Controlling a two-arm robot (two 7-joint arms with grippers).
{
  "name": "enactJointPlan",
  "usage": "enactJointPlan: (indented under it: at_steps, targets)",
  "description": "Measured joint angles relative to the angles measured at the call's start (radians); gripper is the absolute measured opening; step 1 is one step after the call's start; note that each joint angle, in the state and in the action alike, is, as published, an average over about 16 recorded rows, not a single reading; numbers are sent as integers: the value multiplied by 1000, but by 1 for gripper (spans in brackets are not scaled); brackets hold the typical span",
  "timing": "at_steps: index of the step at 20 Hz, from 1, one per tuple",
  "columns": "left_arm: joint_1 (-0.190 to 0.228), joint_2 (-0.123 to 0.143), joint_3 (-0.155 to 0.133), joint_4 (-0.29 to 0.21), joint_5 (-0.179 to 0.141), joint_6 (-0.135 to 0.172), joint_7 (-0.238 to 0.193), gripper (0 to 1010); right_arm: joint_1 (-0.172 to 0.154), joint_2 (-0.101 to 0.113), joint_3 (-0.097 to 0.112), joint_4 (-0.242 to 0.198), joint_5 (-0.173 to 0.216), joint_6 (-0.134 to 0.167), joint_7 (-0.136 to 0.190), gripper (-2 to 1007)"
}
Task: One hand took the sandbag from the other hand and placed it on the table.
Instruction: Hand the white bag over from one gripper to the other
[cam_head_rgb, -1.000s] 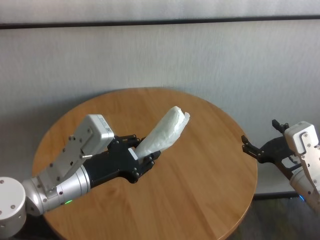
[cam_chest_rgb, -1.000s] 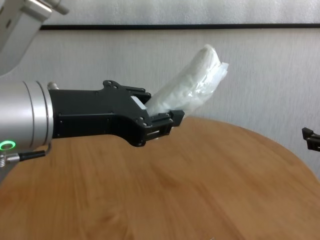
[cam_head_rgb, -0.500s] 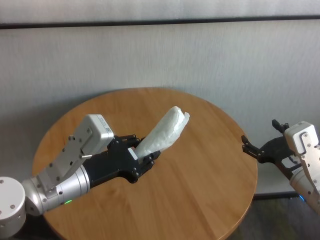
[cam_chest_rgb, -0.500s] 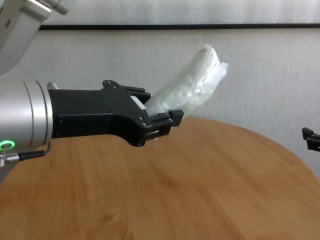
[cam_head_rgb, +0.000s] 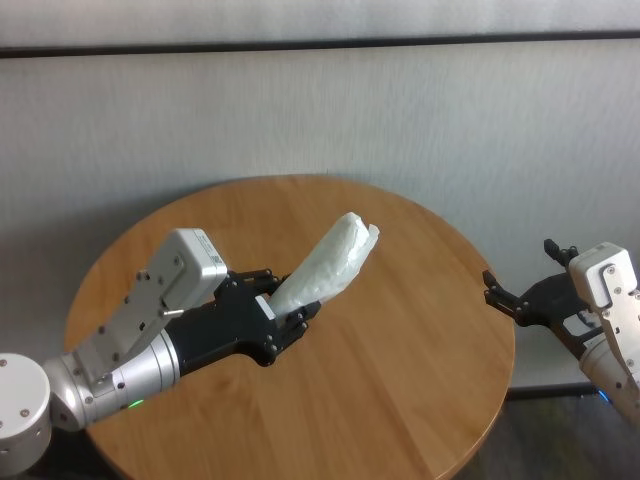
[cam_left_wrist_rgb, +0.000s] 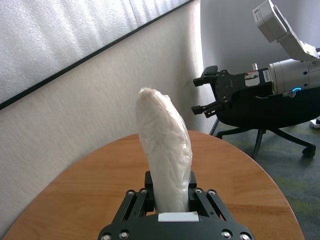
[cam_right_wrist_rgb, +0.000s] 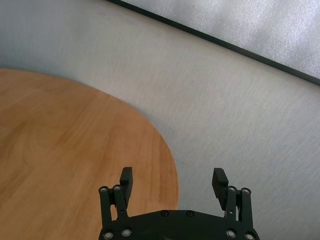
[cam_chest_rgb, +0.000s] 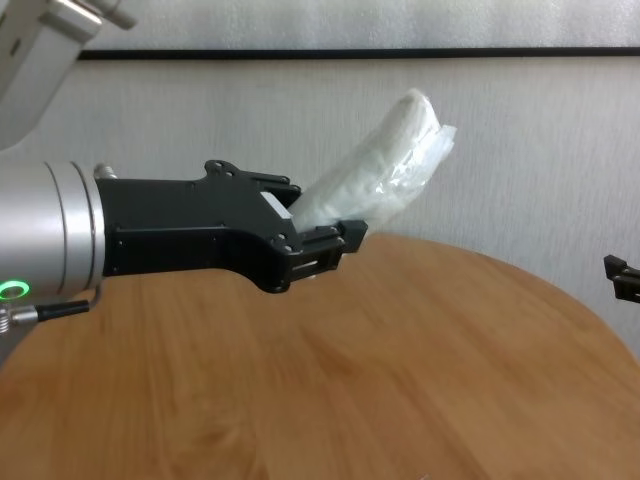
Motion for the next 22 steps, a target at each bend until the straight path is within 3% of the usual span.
enactJointPlan:
  at_steps: [22]
  targets:
    - [0, 0, 0, 0, 0, 0, 0, 374, 0, 0, 0, 0, 0, 0, 0, 1001]
